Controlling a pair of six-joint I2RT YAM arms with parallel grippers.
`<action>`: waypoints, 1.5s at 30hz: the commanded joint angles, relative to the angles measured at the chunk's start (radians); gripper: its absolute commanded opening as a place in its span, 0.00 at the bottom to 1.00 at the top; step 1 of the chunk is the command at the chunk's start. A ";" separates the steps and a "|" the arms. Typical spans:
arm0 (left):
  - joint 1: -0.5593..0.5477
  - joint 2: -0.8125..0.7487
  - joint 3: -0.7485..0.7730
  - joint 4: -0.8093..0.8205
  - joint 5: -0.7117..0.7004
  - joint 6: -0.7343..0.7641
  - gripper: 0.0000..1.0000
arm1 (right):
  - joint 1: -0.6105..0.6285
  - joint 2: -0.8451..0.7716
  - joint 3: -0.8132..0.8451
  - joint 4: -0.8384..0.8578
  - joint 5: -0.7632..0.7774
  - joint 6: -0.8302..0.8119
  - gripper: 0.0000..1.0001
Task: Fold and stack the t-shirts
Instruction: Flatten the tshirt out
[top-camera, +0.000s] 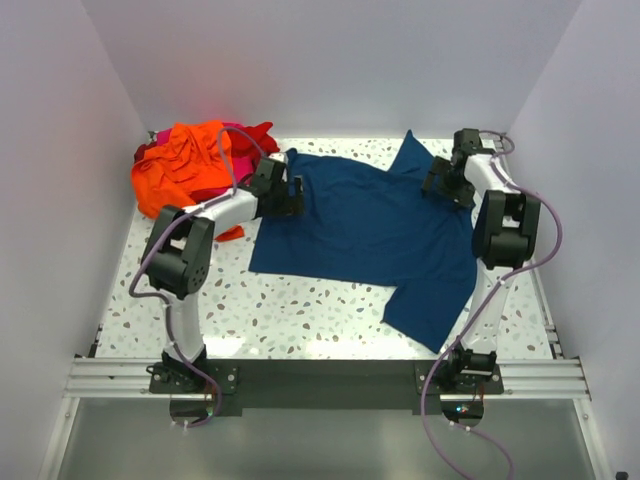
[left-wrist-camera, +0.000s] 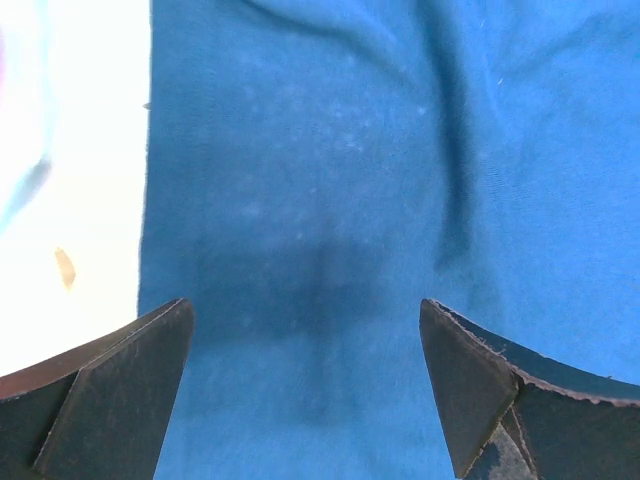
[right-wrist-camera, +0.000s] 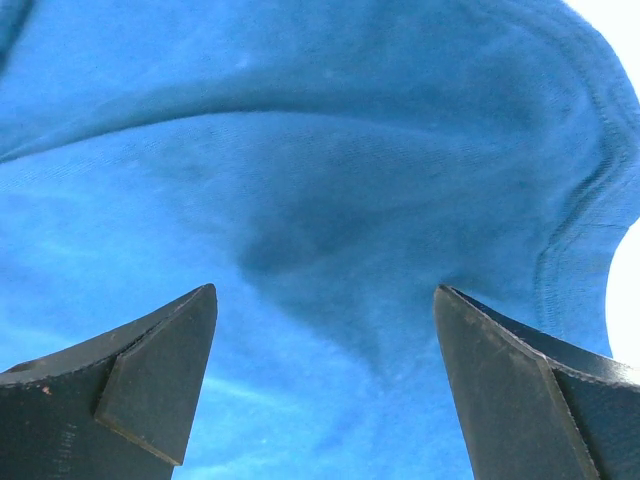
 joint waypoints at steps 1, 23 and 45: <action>-0.005 -0.173 0.001 -0.004 -0.086 0.035 1.00 | -0.005 -0.095 0.022 -0.001 -0.079 -0.016 0.93; -0.005 -0.600 -0.599 -0.057 -0.272 -0.130 0.75 | -0.003 -0.983 -0.731 0.020 -0.160 0.045 0.95; -0.015 -0.549 -0.696 0.032 -0.177 -0.146 0.60 | -0.003 -1.123 -0.918 -0.007 -0.128 0.067 0.96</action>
